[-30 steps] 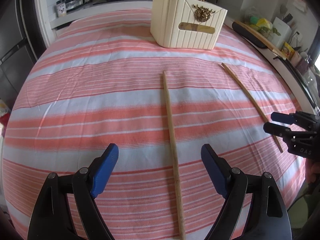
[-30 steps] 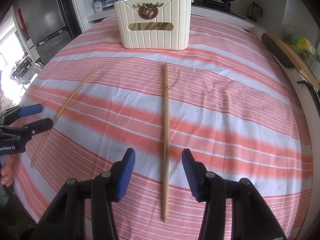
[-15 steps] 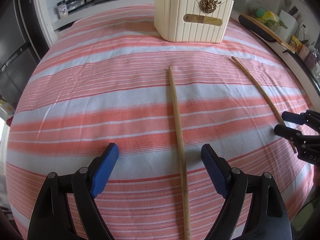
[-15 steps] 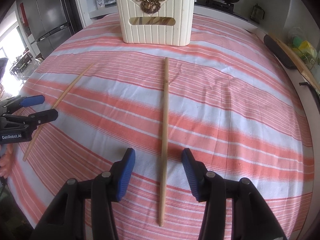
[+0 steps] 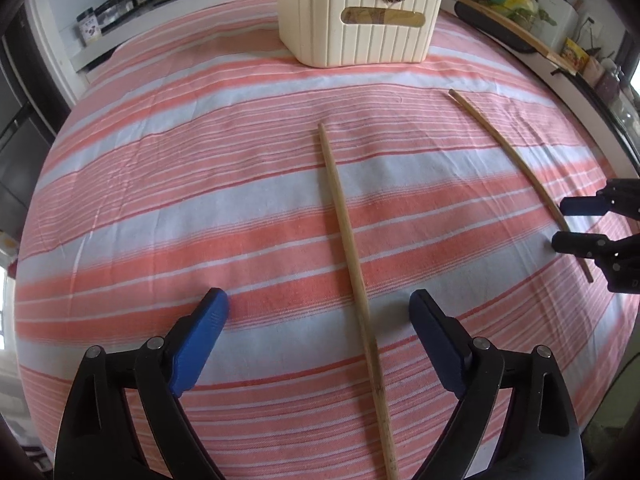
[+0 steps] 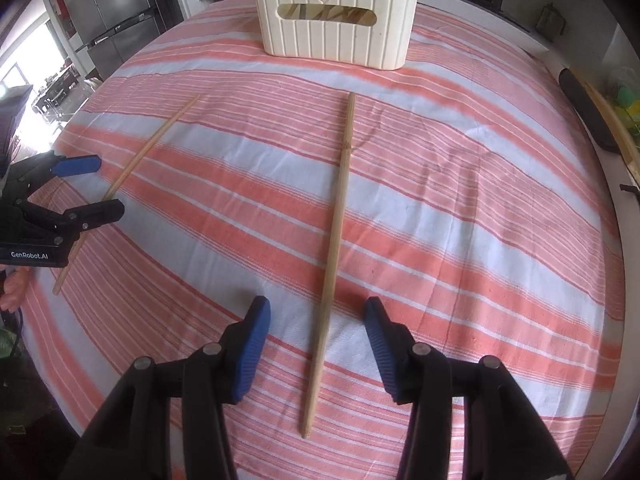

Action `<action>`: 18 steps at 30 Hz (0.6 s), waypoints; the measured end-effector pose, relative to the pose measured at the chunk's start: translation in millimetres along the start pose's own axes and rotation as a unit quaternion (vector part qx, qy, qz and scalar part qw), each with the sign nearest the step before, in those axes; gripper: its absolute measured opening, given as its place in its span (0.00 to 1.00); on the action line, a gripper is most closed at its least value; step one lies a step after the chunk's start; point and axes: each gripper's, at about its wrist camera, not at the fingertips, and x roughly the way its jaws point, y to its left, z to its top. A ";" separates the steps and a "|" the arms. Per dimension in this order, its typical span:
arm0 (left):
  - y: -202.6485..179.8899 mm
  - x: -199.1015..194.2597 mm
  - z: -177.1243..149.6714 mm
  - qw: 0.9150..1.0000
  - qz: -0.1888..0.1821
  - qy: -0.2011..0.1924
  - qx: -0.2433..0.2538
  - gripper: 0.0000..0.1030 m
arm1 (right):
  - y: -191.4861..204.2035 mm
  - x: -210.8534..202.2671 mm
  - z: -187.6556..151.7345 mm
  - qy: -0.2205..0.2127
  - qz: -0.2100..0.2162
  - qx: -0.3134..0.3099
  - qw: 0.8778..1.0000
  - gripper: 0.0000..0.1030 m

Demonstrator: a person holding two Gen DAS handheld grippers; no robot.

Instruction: Organize utensils

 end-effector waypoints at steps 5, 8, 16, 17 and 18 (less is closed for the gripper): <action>-3.6 11.7 34.6 1.000 -0.009 0.017 0.024 0.68 | -1.8 11.6 38.3 0.029 0.016 -0.017 0.999 0.43; -6.1 20.0 57.4 0.999 -0.008 0.025 0.029 0.41 | -3.8 25.7 76.1 0.025 0.017 -0.009 0.999 0.35; 11.1 -2.2 71.5 0.999 -0.038 -0.028 -0.017 0.04 | -27.1 28.5 120.9 -0.022 0.025 0.057 0.998 0.07; 14.3 -14.0 69.8 0.998 -0.043 -0.044 -0.024 0.04 | -27.9 18.2 117.7 -0.043 0.032 0.060 0.997 0.07; 16.8 -27.3 68.5 0.997 -0.046 -0.060 -0.031 0.04 | -28.2 6.7 114.0 -0.062 0.035 0.062 0.996 0.07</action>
